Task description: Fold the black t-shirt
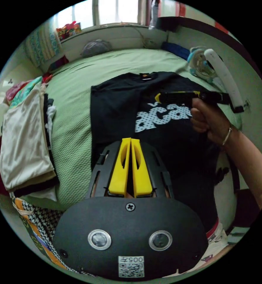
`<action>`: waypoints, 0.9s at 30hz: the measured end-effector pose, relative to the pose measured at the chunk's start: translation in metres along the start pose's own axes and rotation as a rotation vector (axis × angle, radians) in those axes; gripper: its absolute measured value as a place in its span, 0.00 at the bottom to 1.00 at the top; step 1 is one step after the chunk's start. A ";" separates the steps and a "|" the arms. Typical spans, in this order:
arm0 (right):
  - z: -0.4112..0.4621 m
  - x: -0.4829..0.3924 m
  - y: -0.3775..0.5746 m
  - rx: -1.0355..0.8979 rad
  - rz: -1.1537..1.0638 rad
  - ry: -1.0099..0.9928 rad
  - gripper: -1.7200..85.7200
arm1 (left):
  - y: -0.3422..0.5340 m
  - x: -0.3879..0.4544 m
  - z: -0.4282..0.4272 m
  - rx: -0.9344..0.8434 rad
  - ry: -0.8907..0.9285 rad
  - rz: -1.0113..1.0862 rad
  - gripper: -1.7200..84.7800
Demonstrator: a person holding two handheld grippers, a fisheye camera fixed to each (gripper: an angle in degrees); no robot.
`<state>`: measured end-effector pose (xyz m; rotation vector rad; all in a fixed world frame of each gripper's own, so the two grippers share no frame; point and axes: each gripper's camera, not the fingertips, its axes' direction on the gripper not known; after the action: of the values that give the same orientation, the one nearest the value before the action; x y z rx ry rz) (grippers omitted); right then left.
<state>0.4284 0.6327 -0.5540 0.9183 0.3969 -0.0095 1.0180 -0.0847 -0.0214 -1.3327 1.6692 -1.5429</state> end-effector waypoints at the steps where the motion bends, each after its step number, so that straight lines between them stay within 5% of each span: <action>1: -0.015 0.022 0.016 -0.001 0.053 -0.030 0.09 | -0.005 0.020 0.004 0.014 0.035 0.018 0.01; 13: -0.132 0.143 0.111 -0.023 0.160 0.204 0.08 | -0.058 0.209 0.059 -0.048 0.192 0.279 0.01; 27: -0.197 0.207 0.124 -0.036 0.145 0.123 0.06 | -0.080 0.291 0.132 0.009 0.309 0.189 0.01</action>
<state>0.5770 0.8940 -0.6351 0.9130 0.4420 0.1874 1.0420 -0.3914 0.0958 -0.9339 1.9073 -1.7040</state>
